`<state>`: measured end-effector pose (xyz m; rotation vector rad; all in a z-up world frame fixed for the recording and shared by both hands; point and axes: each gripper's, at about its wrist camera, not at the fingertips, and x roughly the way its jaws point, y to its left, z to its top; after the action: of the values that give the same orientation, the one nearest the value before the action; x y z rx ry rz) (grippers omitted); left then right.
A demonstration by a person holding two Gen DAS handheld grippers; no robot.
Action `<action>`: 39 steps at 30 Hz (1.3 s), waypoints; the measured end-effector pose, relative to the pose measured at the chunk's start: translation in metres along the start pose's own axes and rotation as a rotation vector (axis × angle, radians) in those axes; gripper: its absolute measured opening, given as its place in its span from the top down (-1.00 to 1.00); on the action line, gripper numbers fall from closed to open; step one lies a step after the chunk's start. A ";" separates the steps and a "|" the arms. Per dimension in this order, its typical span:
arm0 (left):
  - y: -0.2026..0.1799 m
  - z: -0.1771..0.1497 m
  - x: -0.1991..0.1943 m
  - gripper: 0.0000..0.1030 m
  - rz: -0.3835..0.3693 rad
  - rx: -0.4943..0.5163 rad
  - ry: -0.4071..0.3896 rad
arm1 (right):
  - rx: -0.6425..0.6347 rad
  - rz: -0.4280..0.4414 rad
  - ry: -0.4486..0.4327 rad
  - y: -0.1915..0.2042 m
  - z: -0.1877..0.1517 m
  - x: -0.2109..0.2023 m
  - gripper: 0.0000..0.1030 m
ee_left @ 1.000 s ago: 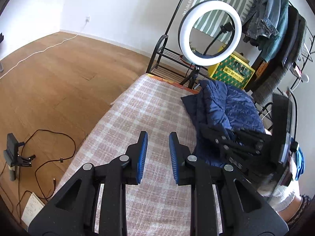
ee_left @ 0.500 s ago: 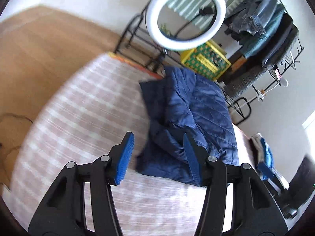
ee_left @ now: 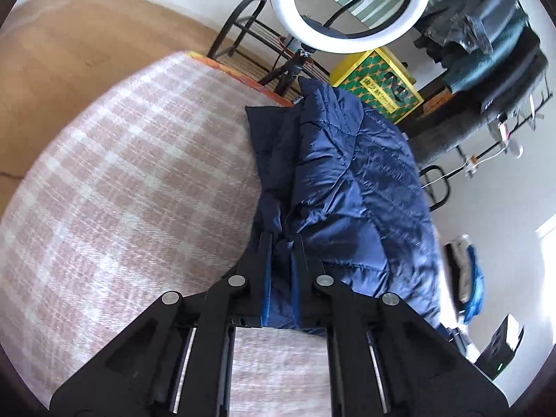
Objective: Fold large clothes
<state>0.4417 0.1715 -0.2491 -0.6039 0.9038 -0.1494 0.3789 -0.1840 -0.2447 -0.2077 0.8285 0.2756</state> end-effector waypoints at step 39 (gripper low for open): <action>-0.107 0.027 0.038 -0.35 0.195 0.328 -0.099 | 0.219 0.222 -0.238 -0.129 0.130 0.019 0.21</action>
<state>0.5001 0.0810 -0.2041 -0.2147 0.8157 -0.0881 0.5225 -0.2656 -0.1633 0.1222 0.6390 0.4061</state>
